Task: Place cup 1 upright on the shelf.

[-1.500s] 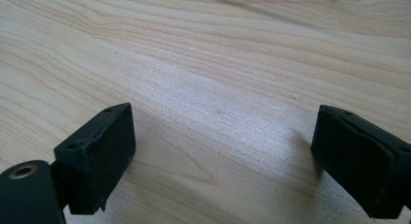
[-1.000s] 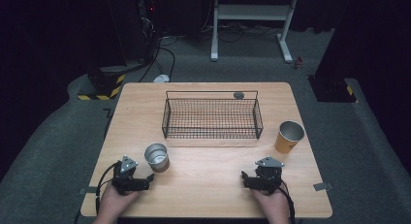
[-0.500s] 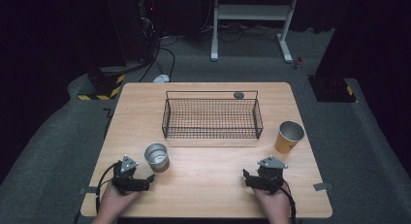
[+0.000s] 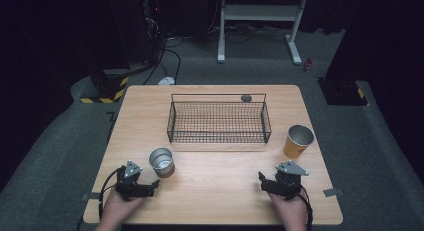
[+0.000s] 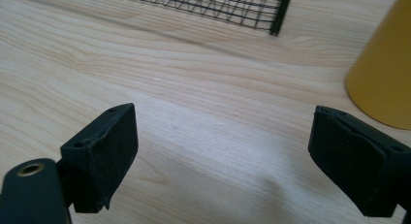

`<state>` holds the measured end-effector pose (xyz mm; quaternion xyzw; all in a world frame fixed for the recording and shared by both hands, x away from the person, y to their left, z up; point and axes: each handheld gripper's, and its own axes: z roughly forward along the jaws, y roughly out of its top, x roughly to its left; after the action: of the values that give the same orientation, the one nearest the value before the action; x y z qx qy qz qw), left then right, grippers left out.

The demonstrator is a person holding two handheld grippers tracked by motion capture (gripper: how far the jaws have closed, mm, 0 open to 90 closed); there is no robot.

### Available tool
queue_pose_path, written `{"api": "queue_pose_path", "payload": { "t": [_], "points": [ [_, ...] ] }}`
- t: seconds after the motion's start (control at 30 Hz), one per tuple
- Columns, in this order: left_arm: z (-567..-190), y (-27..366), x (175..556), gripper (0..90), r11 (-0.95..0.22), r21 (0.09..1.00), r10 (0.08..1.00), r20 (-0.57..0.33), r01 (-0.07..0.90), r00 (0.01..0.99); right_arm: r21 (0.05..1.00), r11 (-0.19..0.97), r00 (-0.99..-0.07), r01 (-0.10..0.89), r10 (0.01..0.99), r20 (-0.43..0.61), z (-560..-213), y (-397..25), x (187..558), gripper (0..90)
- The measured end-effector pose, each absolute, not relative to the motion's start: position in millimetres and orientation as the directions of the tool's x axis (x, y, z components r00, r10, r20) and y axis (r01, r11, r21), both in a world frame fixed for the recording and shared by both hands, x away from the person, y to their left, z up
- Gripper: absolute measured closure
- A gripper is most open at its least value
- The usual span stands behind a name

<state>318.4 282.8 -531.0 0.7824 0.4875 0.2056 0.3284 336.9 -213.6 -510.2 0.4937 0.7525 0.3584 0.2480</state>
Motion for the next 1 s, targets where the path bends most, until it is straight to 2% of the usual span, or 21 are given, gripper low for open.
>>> {"api": "queue_pose_path", "payload": {
  "t": [0.63,1.0],
  "points": [
    [-531.0,282.9,318.3,1.7,-0.307,0.714,0.899,0.001,0.629,0.438,0.81,0.172,-0.285,0.561,0.958,-0.006,-504.3,-255.1,335.4,9.9],
    [-531.0,283.1,318.4,1.7,-0.308,0.714,0.898,0.0,0.629,0.439,0.819,0.158,-0.255,0.552,0.967,-0.015,-502.5,-269.8,334.7,9.9]
  ]
}}
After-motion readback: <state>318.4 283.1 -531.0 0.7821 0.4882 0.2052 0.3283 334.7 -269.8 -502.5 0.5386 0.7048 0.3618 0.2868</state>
